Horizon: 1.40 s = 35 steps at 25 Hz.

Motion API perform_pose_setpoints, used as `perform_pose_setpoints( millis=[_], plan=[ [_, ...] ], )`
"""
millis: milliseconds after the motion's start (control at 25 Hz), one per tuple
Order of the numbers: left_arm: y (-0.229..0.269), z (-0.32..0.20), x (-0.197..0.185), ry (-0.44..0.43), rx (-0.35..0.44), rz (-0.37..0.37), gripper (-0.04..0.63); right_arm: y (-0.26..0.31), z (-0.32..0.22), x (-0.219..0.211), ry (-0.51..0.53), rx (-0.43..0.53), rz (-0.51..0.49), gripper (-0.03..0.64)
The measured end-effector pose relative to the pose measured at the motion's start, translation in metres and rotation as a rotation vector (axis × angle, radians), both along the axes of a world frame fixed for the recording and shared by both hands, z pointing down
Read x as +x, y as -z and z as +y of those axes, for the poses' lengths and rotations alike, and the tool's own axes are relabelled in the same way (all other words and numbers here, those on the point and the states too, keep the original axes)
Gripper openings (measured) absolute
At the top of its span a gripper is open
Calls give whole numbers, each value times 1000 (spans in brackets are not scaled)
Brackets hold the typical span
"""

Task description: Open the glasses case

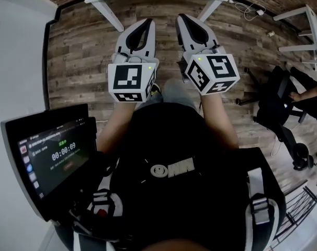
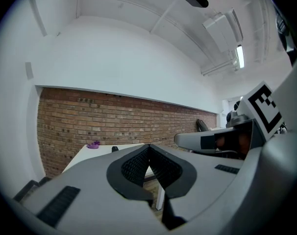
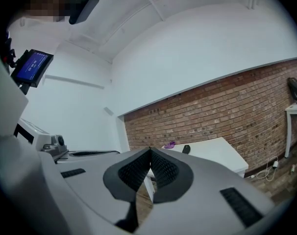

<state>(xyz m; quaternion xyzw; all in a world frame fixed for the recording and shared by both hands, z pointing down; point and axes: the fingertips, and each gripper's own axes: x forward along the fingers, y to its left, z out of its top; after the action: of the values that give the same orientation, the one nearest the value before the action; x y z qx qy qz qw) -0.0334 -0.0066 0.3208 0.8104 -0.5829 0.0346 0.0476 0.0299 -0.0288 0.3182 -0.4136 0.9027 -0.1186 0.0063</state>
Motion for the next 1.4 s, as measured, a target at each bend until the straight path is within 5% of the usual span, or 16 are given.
perform_pose_setpoints(
  millis=[480, 800, 1400],
  plan=[
    [-8, -112, -9, 5, -10, -12, 3, -9, -114, -9, 15, 3, 1, 5],
    [-5, -274, -44, 9, 1, -36, 3, -4, -280, -39, 13, 13, -29, 5],
    [-8, -313, -80, 75, -10, -36, 3, -13, -315, -75, 100, -18, -47, 5]
  ],
)
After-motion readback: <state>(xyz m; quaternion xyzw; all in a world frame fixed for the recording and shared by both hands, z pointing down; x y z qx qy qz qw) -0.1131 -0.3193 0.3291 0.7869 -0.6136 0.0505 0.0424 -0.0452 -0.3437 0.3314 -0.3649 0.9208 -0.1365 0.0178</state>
